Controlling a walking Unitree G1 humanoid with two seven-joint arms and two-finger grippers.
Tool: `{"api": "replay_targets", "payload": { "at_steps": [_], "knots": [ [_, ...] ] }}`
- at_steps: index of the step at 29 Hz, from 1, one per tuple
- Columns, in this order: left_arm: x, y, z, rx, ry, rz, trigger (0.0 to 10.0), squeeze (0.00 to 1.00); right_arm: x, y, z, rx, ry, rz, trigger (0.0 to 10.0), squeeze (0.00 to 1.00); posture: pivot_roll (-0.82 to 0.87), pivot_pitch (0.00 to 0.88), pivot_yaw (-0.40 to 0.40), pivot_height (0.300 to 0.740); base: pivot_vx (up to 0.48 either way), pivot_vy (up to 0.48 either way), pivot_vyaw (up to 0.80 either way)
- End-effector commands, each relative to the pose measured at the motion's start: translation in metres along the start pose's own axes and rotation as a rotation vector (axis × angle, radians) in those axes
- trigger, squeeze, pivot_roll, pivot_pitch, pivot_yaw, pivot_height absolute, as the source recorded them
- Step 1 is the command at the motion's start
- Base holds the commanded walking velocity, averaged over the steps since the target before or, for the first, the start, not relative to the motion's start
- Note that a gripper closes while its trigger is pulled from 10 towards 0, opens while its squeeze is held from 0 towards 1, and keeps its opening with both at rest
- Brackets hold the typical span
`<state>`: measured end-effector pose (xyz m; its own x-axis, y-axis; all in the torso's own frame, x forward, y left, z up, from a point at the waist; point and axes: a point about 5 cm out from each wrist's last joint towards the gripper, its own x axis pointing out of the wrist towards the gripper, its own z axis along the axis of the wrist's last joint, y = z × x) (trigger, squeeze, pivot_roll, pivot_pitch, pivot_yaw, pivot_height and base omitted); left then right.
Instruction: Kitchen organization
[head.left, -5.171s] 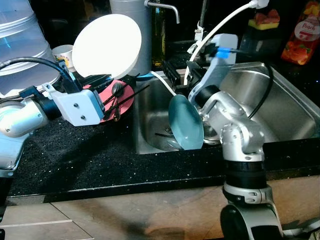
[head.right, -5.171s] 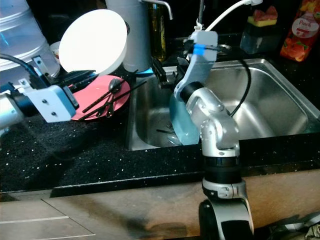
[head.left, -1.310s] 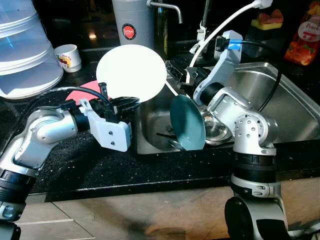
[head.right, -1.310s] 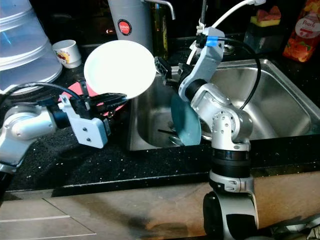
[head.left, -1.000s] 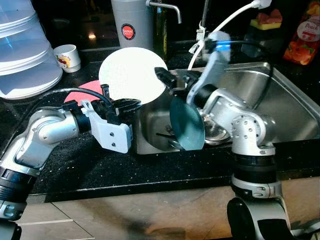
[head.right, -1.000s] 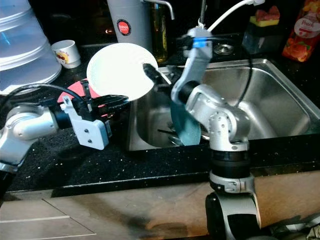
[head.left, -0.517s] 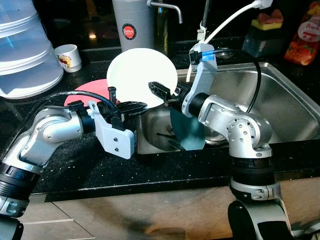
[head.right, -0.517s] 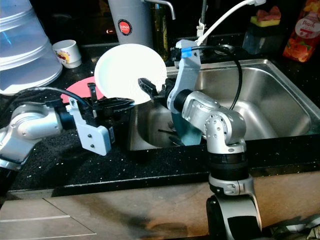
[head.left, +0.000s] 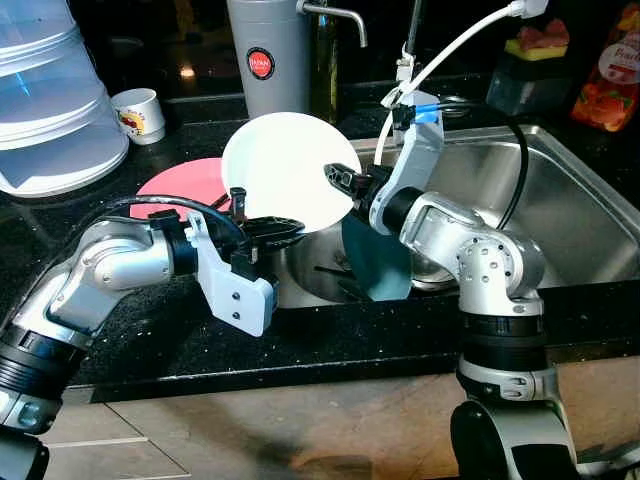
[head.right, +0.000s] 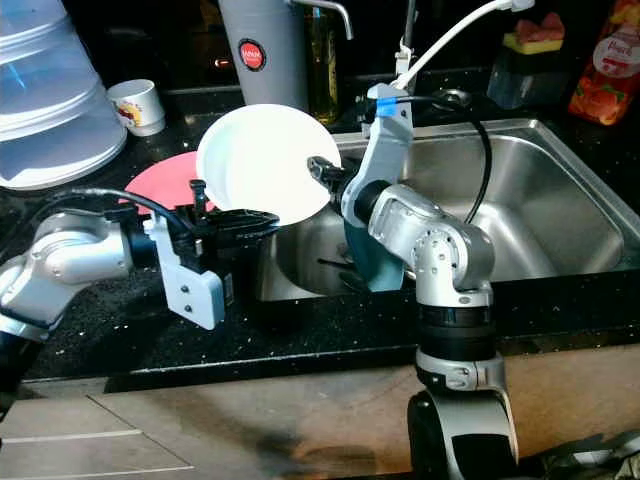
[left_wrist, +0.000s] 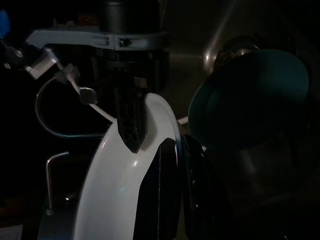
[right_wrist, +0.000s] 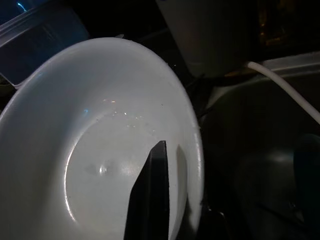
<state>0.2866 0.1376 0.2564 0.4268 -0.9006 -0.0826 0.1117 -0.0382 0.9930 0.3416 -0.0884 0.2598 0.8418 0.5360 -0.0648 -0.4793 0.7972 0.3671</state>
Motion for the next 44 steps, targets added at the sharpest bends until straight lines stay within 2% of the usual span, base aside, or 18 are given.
{"api": "replay_targets", "payload": {
  "at_steps": [1, 4, 5, 6, 7, 8, 16, 17, 18, 19, 28, 32, 39, 40, 41, 42, 43, 44],
  "knots": [
    [0.0, 0.0, 0.0, 0.016, -0.004, -0.014, 0.0, 0.0, 0.001, 0.0, -0.002, 0.015, 0.001, 0.004, 0.0, 0.0, 0.05, 0.008, 0.046, 0.74, 0.0, 0.0, 0.0],
    [0.0, 0.0, -0.002, 0.012, 0.005, 0.0, 0.0, 0.0, 0.001, -0.001, -0.002, 0.013, -0.004, -0.002, 0.0, 0.0, 0.05, 0.007, 0.045, 0.74, 0.0, 0.0, 0.0],
    [0.0, 0.001, -0.002, 0.009, 0.009, 0.009, 3.4, 0.0, 0.001, -0.001, -0.002, 0.013, -0.005, -0.003, 0.0, 0.0, 0.05, 0.007, 0.045, 0.74, 0.0, 0.0, 0.0],
    [0.001, 0.003, -0.003, 0.001, 0.019, 0.033, 7.1, 0.32, 0.001, -0.001, -0.001, 0.012, -0.007, -0.006, 0.0, 0.0, 0.05, 0.006, 0.045, 0.74, 0.0, 0.0, 0.0],
    [0.001, 0.003, -0.003, 0.001, 0.019, 0.033, 7.1, 0.32, 0.001, -0.001, -0.001, 0.012, -0.007, -0.006, 0.0, 0.0, 0.05, 0.006, 0.045, 0.74, 0.0, 0.0, 0.0],
    [0.001, 0.006, -0.004, -0.014, 0.026, 0.063, 10.0, 1.0, 0.001, -0.002, -0.001, 0.012, -0.009, -0.009, 0.0, 0.0, 0.05, 0.006, 0.045, 0.74, 0.0, 0.0, 0.0],
    [0.001, 0.017, -0.005, -0.039, 0.046, 0.163, 10.0, 1.0, 0.001, -0.006, 0.002, 0.019, -0.035, -0.049, 0.0, 0.0, 0.05, 0.007, 0.045, 0.74, 0.0, 0.0, 0.0],
    [0.001, 0.019, -0.004, -0.04, 0.043, 0.182, 10.0, 0.5, 0.001, -0.008, 0.003, 0.024, -0.046, -0.065, 0.0, 0.0, 0.05, 0.007, 0.045, 0.74, 0.0, 0.0, 0.0],
    [0.001, 0.02, -0.003, -0.043, 0.04, 0.192, 10.0, 0.5, 0.001, -0.01, 0.004, 0.027, -0.053, -0.075, 0.0, 0.0, 0.05, 0.007, 0.045, 0.74, 0.0, 0.0, 0.0],
    [0.001, 0.021, -0.002, -0.051, 0.034, 0.212, 10.0, 0.0, 0.001, -0.012, 0.005, 0.032, -0.063, -0.091, 0.0, 0.0, 0.05, 0.006, 0.045, 0.74, 0.0, 0.0, 0.0],
    [-0.003, 0.023, -0.002, -0.122, 0.053, 0.266, 10.0, 0.0, -0.003, -0.035, 0.018, 0.065, -0.167, -0.265, 0.0, 0.0, 0.05, 0.0, 0.046, 0.74, 0.0, 0.0, 0.0],
    [-0.01, 0.019, -0.005, -0.148, 0.084, 0.276, 10.0, 0.0, -0.013, -0.055, 0.032, 0.034, -0.28, -0.437, 0.0, 0.0, 0.04, 0.0, 0.048, 0.74, 0.0, 0.0, 0.0],
    [-0.016, 0.018, -0.008, -0.197, 0.125, 0.312, 10.0, 0.0, -0.022, -0.071, 0.038, -0.069, -0.35, -0.579, 0.0, 0.0, 0.05, 0.0, 0.046, 0.74, 0.0, 0.0, 0.0],
    [-0.015, 0.019, -0.015, -0.273, 0.18, 0.358, 10.0, 0.0, -0.021, -0.071, 0.036, -0.156, -0.333, -0.593, 3.2, 0.0, 0.05, 0.0, 0.046, 0.74, 0.0, 0.0, 0.0],
    [-0.015, 0.019, -0.015, -0.273, 0.18, 0.358, 10.0, 0.0, -0.021, -0.071, 0.036, -0.156, -0.333, -0.593, 3.2, 0.0, 0.05, 0.0, 0.046, 0.74, 0.0, 0.0, 0.0],
    [-0.015, 0.02, -0.018, -0.316, 0.206, 0.383, 10.0, 0.0, -0.02, -0.071, 0.035, -0.208, -0.325, -0.595, 4.7, 0.0, 0.05, 0.0, 0.046, 0.74, 0.0, 0.0, 0.0],
    [-0.012, 0.019, -0.024, -0.435, 0.255, 0.418, 10.0, 0.0, -0.017, -0.068, 0.032, -0.299, -0.314, -0.589, 8.7, 0.0, 0.05, 0.0, 0.045, 0.74, 0.0, 0.0, 0.0],
    [-0.012, 0.019, -0.024, -0.435, 0.255, 0.418, 10.0, 0.0, -0.017, -0.068, 0.032, -0.299, -0.314, -0.589, 8.7, 0.0, 0.05, 0.0, 0.045, 0.74, 0.0, 0.0, 0.0]
  ]
}}
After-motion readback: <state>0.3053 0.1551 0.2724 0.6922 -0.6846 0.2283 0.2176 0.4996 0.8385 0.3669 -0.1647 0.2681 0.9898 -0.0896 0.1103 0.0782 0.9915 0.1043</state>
